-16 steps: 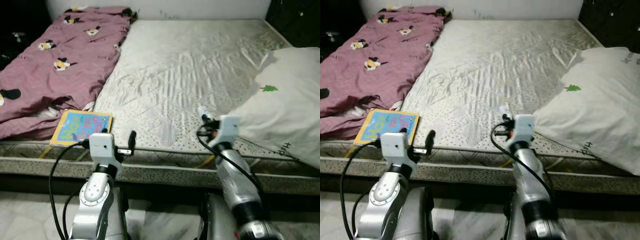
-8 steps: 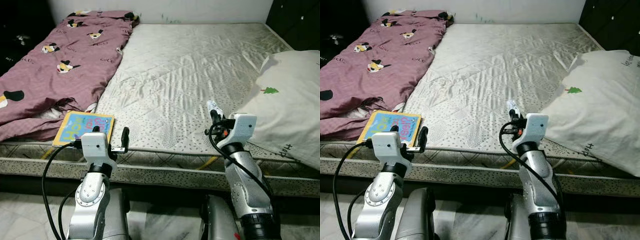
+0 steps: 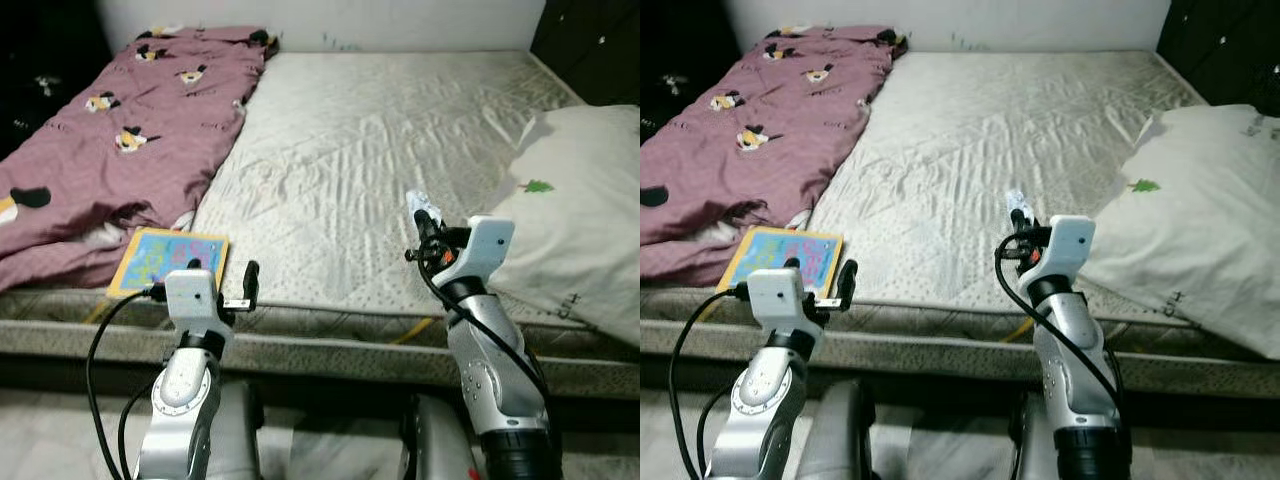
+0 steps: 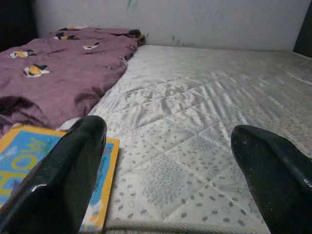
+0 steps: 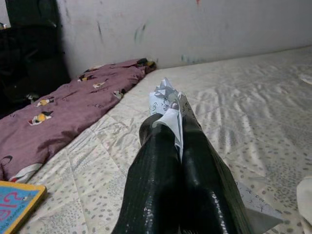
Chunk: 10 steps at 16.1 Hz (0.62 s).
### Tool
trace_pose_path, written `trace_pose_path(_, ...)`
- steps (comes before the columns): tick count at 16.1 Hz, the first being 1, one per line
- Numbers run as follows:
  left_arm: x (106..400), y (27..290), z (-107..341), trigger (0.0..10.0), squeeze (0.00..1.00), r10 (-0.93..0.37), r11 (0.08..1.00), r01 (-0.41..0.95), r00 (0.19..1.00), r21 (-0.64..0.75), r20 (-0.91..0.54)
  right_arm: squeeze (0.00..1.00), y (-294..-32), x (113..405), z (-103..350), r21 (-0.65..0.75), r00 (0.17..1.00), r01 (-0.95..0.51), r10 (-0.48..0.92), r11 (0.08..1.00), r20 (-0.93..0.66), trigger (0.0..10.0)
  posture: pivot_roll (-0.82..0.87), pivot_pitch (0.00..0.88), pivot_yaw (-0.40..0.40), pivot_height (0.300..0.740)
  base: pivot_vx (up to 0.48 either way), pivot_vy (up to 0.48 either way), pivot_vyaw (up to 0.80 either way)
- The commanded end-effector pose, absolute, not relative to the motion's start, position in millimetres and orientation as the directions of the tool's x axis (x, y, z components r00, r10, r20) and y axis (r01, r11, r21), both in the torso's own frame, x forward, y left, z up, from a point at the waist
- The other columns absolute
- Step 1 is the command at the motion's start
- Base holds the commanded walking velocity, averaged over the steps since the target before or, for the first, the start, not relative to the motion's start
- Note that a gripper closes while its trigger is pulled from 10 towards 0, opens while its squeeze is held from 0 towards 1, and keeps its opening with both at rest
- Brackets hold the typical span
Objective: Clean up the room
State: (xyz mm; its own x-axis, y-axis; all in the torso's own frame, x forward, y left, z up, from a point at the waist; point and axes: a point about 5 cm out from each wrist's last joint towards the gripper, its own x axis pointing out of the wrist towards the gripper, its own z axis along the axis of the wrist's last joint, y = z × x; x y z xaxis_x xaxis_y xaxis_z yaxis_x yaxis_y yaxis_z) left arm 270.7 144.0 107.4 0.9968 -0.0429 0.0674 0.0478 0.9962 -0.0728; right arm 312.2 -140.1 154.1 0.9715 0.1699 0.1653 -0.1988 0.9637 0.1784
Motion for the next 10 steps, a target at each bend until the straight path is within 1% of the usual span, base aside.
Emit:
trace_pose_path(1, 273.6, 147.1, 110.0, 10.0, 0.00, -0.039, 0.997, 0.044, 0.996, -0.070, 0.075, 0.00, -136.9, 310.6, 160.5, 0.176, 0.966, -0.215, 0.183, 0.961, 0.182, 10.0, 0.03, 0.015, 0.048, 0.615, 0.000, 0.000, 0.00)
trace_pose_path(3, 273.8, 147.3, 110.0, 10.0, 0.00, -0.040, 0.997, 0.045, 0.996, -0.067, 0.075, 0.00, -137.7, 310.2, 159.4, 0.175, 0.968, -0.209, 0.178, 0.962, 0.174, 10.0, 0.03, 0.015, 0.048, 0.630, 0.000, 0.000, 0.00)
trace_pose_path(5, 274.2, 145.2, 109.5, 10.0, 0.00, -0.044, 0.997, 0.049, 0.996, -0.065, 0.075, 0.00, -137.9, 310.3, 159.2, 0.174, 0.970, -0.202, 0.174, 0.964, 0.168, 10.0, 0.03, 0.012, 0.050, 0.660, 0.000, 0.000, 0.00)
trace_pose_path(10, 272.6, 143.1, 107.6, 10.0, 0.00, -0.045, 0.997, 0.050, 0.996, -0.065, 0.072, 0.00, -145.4, 310.6, 161.4, 0.149, 0.973, -0.184, 0.159, 0.972, 0.165, 10.0, 0.02, 0.004, 0.048, 0.714, 0.000, 0.000, 0.00)
